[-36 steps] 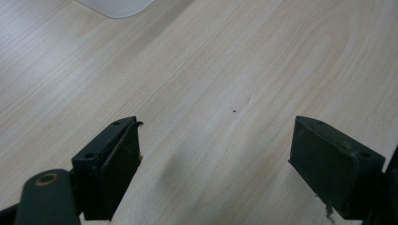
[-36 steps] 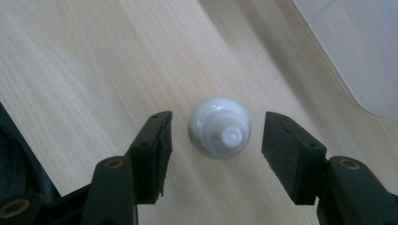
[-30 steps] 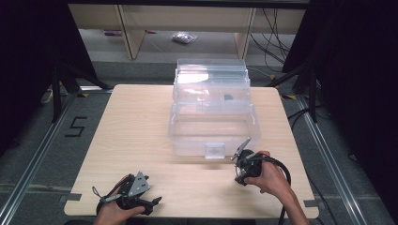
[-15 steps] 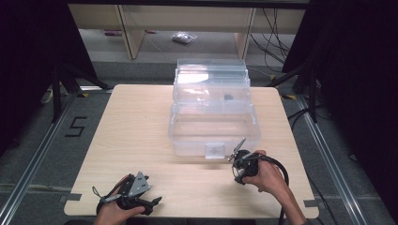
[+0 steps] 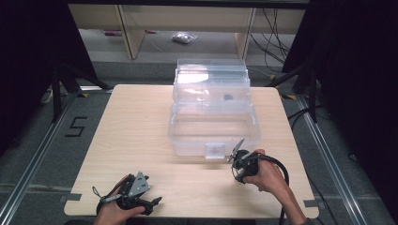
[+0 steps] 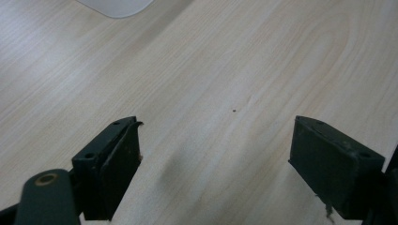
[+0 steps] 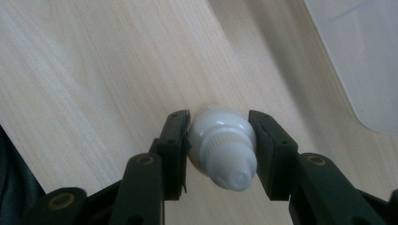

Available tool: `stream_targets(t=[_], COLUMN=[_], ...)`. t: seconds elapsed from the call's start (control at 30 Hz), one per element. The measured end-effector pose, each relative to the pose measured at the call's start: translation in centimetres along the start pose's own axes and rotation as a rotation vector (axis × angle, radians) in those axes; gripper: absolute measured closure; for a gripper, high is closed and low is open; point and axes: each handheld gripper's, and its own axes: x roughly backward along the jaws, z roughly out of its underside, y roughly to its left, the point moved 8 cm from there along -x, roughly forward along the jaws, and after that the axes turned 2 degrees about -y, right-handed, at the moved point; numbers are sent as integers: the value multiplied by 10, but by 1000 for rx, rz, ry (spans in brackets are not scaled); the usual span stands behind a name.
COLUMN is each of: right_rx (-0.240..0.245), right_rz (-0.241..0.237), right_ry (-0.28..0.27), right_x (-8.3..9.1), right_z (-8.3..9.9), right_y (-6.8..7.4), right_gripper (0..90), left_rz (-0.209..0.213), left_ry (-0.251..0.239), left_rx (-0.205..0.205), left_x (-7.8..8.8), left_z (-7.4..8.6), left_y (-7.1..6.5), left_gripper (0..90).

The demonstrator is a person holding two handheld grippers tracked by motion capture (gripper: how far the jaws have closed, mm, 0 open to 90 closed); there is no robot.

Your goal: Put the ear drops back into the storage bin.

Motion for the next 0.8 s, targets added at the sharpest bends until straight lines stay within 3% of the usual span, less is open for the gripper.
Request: stream_targets(t=[0.1,0.2,0.23,0.33,0.4,0.5,0.6,0.67,0.8], right_rx=[9,13,15,15,27,27,8,6,-15], right_rz=[3,0,2,-4,-6,-1,-5,-7,-10], right_ry=[-12,-16,-8,-15,-27,-28,-26,-29,-36], right_x=[5,11,14,20,24,31,39,44,51], right_z=[-1,-3,-3,-5,-7,-8,-10,-11,-13], right_y=[-2,-3,-3,-4,-5,-6,-7,-7,-8], right_gripper=[600,601,601,601,601,601,601,601,601], left_rz=[15,4,15,5,14,2,15,16,16], left_ry=[-13,-2,-15,1,-4,6,-5,36,30], left_rx=[17,5,21,0,11,-22,10,-52,-44], left_x=[0,0,0,0,1,1,0,4,3], left_z=[-1,0,-1,0,0,0,0,2,2], left_y=[-3,-1,-3,0,-2,1,-2,2,2], left_gripper=[160,160,160,160,160,160,160,160,160])
